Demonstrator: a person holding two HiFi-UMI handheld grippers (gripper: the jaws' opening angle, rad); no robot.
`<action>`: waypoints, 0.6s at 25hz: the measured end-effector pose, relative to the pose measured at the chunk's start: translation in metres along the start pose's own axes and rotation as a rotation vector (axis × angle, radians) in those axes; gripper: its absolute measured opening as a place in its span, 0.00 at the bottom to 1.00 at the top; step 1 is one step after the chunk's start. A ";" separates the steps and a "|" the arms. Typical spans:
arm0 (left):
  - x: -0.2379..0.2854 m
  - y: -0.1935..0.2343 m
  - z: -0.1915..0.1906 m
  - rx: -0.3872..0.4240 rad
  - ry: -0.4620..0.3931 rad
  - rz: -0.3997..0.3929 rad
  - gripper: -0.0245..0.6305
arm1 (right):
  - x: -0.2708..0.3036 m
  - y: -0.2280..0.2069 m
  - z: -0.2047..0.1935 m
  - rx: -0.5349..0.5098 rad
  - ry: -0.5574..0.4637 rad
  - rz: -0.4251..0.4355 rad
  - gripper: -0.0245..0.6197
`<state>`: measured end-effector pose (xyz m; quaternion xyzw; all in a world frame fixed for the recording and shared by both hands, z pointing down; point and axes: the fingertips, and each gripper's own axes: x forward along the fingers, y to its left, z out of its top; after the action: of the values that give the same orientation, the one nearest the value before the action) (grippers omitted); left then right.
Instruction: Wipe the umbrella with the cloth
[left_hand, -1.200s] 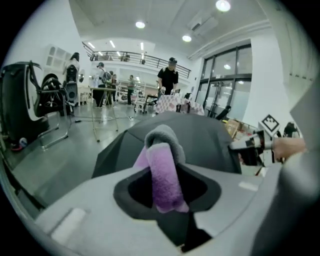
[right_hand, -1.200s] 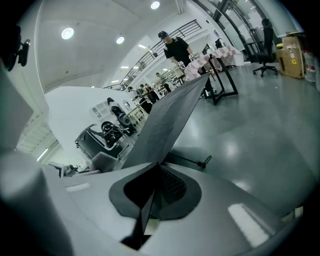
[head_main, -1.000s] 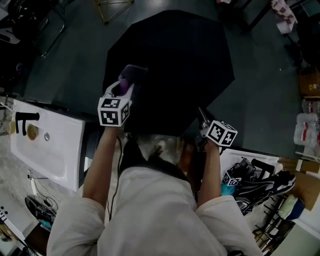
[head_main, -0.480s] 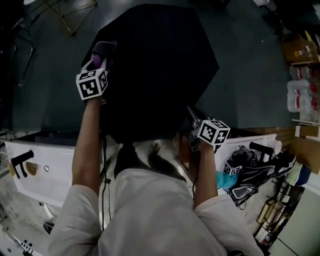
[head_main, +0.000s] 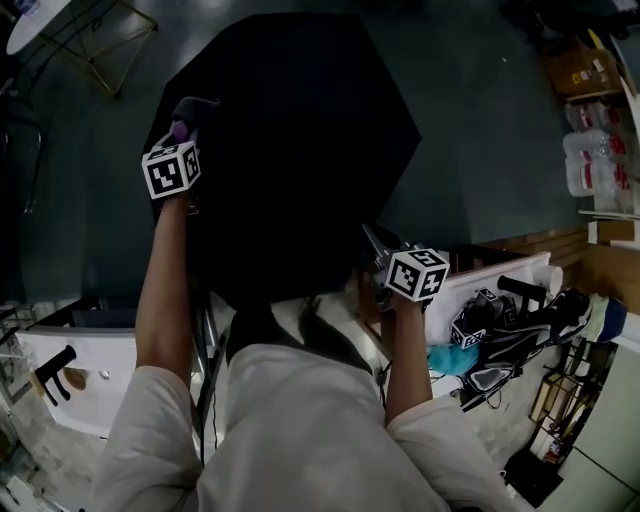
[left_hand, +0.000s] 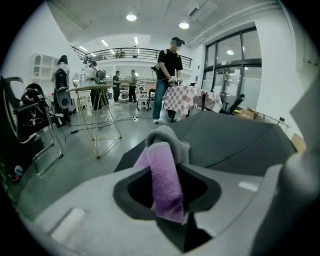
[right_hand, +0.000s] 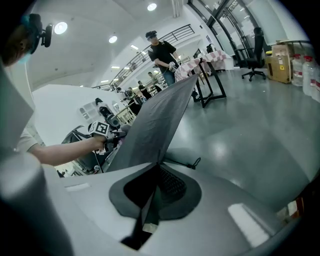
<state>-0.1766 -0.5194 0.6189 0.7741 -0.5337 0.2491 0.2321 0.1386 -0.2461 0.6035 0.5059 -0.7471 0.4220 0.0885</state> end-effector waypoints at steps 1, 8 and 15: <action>0.004 -0.003 0.000 0.007 0.008 -0.001 0.21 | 0.000 -0.001 0.000 0.004 -0.001 0.001 0.05; 0.014 -0.030 0.016 0.051 0.006 -0.038 0.21 | -0.002 -0.006 0.005 0.003 -0.011 -0.006 0.05; 0.012 -0.075 0.033 0.104 -0.019 -0.104 0.21 | -0.004 -0.004 0.006 -0.021 -0.008 0.019 0.05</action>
<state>-0.0977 -0.5241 0.5940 0.8140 -0.4813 0.2569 0.1993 0.1452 -0.2487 0.5993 0.4996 -0.7565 0.4129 0.0868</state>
